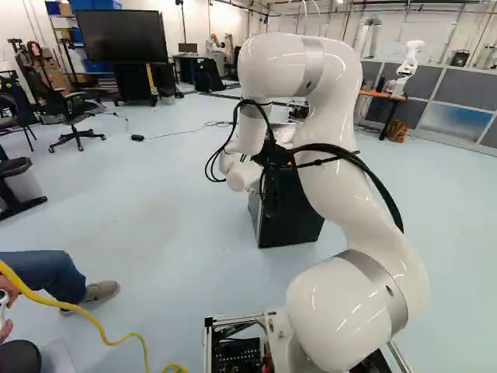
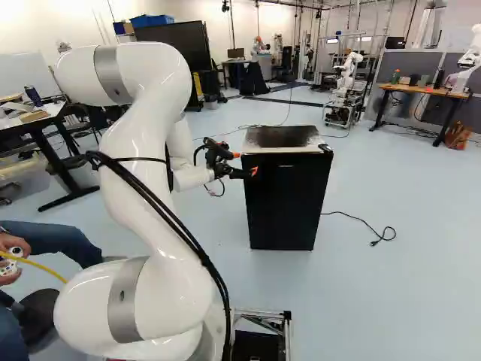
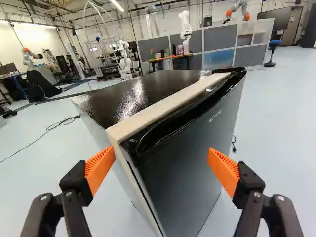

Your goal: Grab a drink from the fridge

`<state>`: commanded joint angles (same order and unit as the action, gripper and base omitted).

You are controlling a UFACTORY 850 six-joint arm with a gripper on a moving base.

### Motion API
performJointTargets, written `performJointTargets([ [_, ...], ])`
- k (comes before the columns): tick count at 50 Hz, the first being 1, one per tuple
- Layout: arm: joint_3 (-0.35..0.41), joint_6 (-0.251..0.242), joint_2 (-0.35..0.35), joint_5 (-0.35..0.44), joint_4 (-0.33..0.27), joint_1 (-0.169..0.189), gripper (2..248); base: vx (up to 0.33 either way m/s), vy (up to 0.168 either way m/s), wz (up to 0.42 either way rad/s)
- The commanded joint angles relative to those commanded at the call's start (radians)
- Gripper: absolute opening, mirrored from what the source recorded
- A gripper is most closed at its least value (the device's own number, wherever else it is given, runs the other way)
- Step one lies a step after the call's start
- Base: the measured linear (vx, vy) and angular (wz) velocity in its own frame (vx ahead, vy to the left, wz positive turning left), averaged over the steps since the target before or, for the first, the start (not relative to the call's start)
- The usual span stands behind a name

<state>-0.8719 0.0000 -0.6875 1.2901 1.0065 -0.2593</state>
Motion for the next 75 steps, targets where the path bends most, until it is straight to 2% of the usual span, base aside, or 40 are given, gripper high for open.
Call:
performJointTargets([
  [38, 0.000, 0.000, 0.000, 0.000, 0.001, 0.000, 247, 0.000, 0.000, 0.000],
  [75, 0.000, 0.000, 0.000, 0.000, 0.027, 0.000, 247, 0.000, 0.000, 0.000],
])
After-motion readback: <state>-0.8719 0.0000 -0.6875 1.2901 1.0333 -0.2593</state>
